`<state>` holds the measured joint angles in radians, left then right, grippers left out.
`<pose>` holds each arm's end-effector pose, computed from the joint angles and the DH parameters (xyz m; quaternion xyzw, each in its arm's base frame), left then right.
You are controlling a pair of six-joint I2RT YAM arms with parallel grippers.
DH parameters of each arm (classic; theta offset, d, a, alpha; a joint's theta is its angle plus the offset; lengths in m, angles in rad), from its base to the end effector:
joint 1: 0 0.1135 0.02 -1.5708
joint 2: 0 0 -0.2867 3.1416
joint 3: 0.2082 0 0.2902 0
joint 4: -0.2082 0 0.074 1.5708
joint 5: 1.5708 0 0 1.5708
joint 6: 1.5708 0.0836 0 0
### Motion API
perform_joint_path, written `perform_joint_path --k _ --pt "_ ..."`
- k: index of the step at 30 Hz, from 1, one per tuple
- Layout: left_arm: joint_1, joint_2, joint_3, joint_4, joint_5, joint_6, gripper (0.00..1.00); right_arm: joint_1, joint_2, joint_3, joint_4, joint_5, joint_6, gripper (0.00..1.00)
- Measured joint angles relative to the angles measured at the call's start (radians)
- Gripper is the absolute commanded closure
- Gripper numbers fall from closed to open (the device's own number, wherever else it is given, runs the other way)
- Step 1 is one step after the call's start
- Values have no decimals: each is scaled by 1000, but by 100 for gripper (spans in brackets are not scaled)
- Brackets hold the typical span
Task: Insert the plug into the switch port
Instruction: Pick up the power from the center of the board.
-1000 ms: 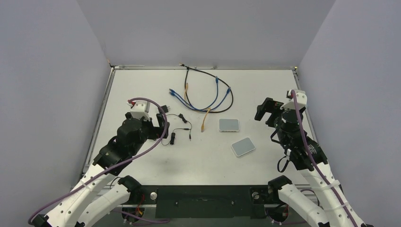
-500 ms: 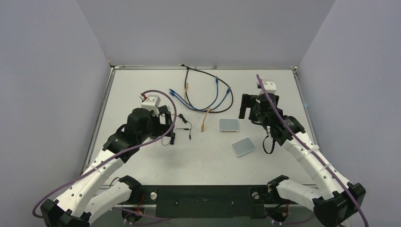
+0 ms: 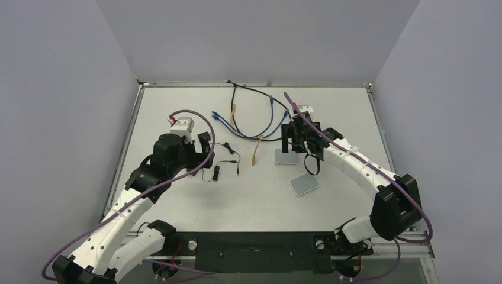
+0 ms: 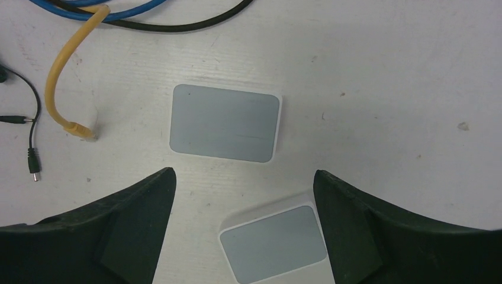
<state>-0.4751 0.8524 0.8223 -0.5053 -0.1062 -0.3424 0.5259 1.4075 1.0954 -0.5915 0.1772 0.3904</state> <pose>0.2282 -0.1074 0.3006 0.0313 0.8676 -0.1541 0.4718 0.3177 0.1673 0.2435 -0.0348 0.9410 0.0693 0.3295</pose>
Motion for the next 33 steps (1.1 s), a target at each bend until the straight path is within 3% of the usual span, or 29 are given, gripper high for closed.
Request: perform_joint_path --k 15,33 --pt "55 -37 0 -7 -24 -16 1 237 242 207 30 -106 -21 22" --pt "120 -121 0 -78 -314 -68 1 404 567 522 48 -253 7 29"
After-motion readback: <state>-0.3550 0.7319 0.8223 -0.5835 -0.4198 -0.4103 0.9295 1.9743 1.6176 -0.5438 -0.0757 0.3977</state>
